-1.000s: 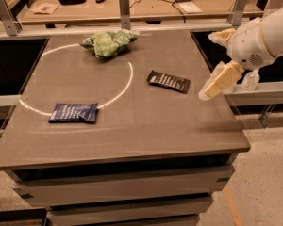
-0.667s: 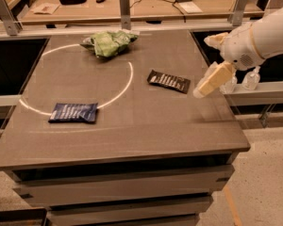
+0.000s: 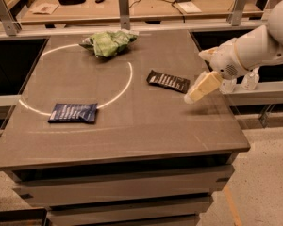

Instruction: Move rxbar chocolate near green jalapeno chip bag

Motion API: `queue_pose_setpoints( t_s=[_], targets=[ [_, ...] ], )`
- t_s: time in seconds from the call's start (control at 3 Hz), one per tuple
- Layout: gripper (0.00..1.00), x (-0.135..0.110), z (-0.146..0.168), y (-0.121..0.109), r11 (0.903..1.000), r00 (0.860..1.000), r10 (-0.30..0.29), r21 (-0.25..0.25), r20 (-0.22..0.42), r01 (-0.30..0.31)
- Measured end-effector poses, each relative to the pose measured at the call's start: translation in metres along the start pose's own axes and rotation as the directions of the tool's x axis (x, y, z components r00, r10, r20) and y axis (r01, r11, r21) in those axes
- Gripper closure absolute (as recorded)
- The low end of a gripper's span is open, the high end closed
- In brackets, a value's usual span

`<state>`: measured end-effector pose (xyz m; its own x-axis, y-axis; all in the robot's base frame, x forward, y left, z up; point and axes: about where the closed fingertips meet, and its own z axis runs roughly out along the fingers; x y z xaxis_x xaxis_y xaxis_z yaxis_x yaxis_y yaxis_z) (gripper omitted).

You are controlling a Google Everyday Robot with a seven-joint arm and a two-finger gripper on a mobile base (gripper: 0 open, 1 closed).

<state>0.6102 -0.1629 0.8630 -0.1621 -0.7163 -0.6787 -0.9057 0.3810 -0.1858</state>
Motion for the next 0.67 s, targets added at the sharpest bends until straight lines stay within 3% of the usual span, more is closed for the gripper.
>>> queue_pose_setpoints(
  t_s=[0.67],
  targets=[
    [0.0,-0.009,0.038,0.02,0.9981,0.998,-0.05,-0.037,-0.032,0.049]
  ],
)
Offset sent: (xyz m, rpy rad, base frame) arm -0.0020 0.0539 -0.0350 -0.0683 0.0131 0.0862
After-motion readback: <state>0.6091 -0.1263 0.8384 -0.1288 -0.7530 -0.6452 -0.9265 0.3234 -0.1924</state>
